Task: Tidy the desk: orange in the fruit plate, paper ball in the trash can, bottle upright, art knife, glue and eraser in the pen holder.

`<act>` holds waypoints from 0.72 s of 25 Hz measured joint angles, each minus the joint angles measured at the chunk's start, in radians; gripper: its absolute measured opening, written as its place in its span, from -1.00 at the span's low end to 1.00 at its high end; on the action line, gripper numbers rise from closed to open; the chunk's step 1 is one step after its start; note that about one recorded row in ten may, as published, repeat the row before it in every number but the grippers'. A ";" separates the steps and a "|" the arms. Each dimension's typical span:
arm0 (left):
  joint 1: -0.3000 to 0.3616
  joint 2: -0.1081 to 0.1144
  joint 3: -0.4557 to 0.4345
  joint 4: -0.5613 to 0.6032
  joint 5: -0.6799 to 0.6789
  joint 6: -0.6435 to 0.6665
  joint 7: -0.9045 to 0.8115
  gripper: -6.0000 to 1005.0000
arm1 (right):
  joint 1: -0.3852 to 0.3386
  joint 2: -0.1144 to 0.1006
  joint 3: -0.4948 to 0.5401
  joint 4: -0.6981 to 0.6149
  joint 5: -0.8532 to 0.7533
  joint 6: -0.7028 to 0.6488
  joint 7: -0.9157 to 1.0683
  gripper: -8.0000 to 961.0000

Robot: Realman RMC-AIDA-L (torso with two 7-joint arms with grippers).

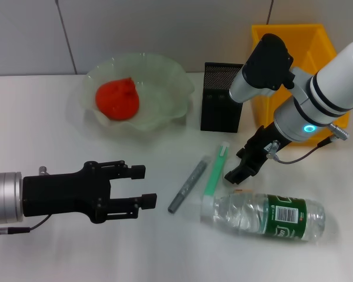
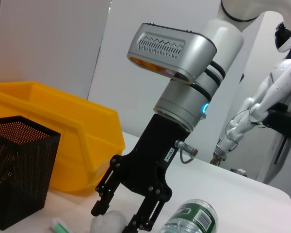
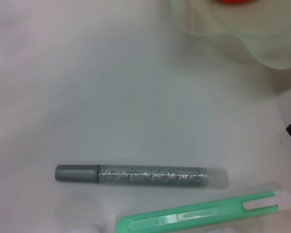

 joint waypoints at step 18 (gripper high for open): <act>-0.010 0.001 -0.002 0.001 0.000 0.000 0.000 0.43 | -0.064 -0.012 0.310 -0.425 0.056 -0.282 0.127 -0.01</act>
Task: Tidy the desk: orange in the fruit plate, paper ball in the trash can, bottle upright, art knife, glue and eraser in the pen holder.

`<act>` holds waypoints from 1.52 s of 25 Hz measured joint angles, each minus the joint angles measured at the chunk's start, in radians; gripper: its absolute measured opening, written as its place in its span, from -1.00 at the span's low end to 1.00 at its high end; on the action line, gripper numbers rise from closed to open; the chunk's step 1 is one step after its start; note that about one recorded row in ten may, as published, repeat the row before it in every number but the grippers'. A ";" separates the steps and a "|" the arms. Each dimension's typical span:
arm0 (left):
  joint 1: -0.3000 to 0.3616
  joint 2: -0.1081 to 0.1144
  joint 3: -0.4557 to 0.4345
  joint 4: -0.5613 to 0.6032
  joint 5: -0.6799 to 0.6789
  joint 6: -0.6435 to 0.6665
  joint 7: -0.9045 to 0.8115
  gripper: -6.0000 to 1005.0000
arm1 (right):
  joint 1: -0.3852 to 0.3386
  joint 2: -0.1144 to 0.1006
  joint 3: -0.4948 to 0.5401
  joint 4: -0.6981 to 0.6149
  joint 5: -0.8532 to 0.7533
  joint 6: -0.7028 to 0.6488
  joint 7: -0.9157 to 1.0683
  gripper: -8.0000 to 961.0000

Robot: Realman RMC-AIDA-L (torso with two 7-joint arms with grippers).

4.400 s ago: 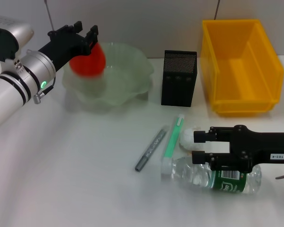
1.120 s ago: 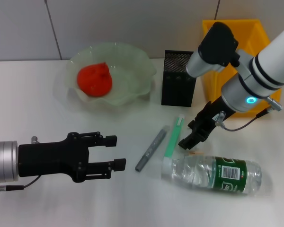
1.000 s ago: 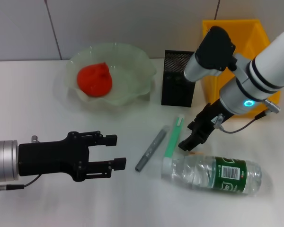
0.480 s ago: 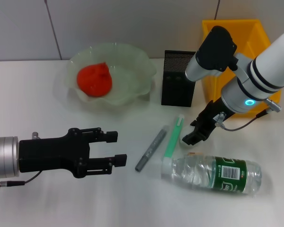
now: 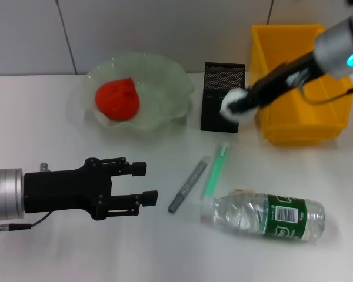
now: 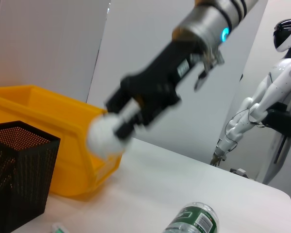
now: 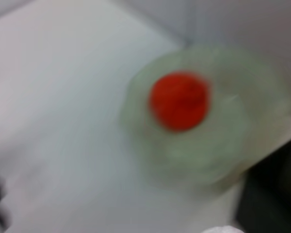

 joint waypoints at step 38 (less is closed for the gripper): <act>-0.009 -0.002 0.000 0.002 0.000 -0.007 -0.024 0.43 | -0.181 -0.183 0.212 0.218 0.708 -0.026 -0.302 0.75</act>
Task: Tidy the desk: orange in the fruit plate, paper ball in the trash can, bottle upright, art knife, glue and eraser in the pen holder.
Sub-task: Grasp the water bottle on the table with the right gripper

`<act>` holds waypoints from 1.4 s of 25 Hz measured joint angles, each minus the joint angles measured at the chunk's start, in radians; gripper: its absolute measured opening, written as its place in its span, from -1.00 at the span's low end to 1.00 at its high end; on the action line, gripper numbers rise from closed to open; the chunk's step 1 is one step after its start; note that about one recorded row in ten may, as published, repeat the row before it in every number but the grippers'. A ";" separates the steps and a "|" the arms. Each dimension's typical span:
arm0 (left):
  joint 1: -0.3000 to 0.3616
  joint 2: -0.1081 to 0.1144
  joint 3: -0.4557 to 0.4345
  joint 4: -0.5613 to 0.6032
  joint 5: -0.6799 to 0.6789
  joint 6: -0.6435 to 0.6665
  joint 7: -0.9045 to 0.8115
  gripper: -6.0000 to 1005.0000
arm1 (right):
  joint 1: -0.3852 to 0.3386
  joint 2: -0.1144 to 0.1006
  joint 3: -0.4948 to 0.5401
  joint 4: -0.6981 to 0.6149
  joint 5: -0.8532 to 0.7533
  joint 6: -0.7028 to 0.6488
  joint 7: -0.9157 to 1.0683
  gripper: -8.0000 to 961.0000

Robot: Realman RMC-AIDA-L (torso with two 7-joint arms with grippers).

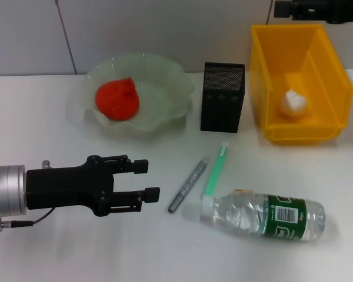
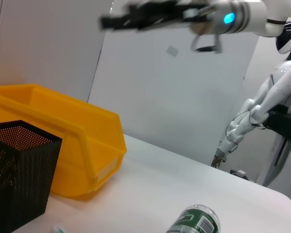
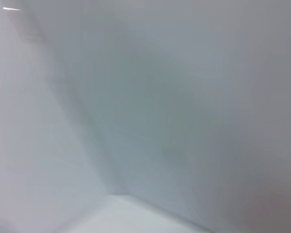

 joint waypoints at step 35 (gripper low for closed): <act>0.008 -0.014 0.008 -0.004 0.000 -0.013 0.007 0.43 | 0.177 0.197 -0.509 -0.110 -0.888 -0.214 0.009 0.75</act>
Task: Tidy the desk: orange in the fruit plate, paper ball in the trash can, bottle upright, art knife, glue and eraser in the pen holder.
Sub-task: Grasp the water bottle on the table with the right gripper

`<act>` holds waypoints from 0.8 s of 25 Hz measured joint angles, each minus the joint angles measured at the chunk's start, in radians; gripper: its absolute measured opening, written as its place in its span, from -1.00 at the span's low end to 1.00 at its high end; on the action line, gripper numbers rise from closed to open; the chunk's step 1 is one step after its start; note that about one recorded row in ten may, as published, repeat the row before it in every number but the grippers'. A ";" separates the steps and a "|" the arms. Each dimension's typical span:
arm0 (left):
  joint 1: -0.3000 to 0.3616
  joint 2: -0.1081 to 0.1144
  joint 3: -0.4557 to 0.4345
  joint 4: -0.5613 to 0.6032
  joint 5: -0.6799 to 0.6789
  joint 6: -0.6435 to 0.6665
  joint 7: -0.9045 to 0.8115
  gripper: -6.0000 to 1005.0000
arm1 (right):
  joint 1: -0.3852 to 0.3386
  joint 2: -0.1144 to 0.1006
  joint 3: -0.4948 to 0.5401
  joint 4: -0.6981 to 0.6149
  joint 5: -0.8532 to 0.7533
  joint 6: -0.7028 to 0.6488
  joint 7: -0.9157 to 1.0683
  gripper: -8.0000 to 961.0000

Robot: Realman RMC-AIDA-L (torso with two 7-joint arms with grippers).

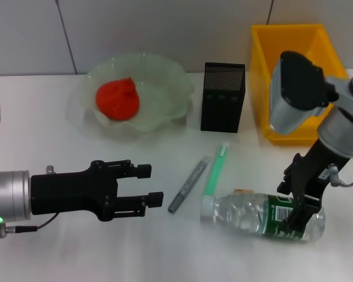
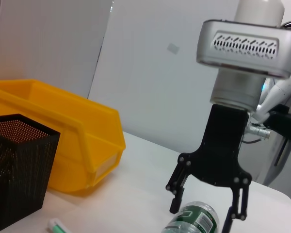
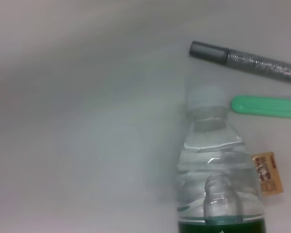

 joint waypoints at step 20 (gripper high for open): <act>-0.012 0.000 0.001 0.005 0.000 -0.001 -0.003 0.43 | 0.009 0.008 -0.112 0.139 0.014 0.177 0.002 0.75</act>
